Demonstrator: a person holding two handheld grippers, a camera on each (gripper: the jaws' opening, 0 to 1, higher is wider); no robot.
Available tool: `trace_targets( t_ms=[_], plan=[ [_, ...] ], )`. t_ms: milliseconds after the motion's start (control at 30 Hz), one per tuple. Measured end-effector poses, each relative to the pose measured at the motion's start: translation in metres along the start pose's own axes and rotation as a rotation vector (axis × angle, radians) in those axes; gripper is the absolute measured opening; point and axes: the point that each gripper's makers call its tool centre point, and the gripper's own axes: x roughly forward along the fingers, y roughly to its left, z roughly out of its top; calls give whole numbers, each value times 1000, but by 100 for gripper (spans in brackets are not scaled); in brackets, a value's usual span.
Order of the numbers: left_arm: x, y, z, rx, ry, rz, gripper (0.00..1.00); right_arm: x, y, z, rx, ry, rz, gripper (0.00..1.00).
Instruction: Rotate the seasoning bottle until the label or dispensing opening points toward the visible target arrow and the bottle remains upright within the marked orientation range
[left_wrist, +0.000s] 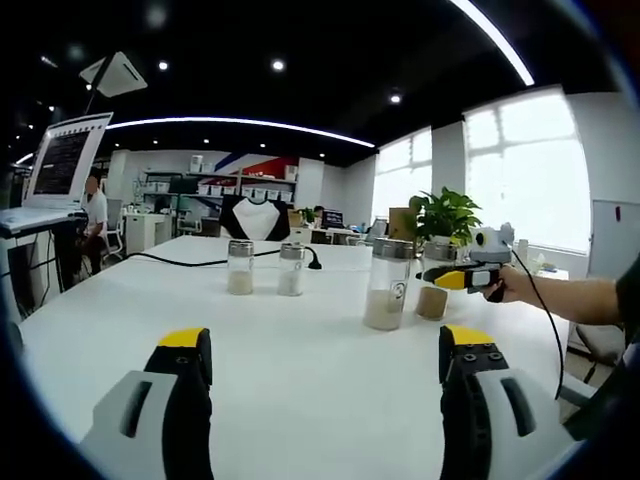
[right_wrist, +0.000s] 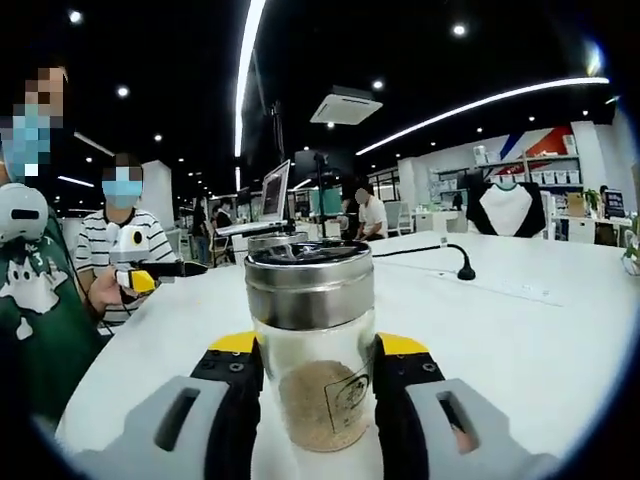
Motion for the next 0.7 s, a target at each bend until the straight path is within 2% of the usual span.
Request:
trace_targets(
  t_ms=[167,700],
  plan=[
    [-1,0,5,6,-13,1,99,0,-1,0,-17,-8,-8,41],
    [-2,1,2,-3,-10,-3,99,-1,-1,-1,-32,5,-58,40]
  ],
)
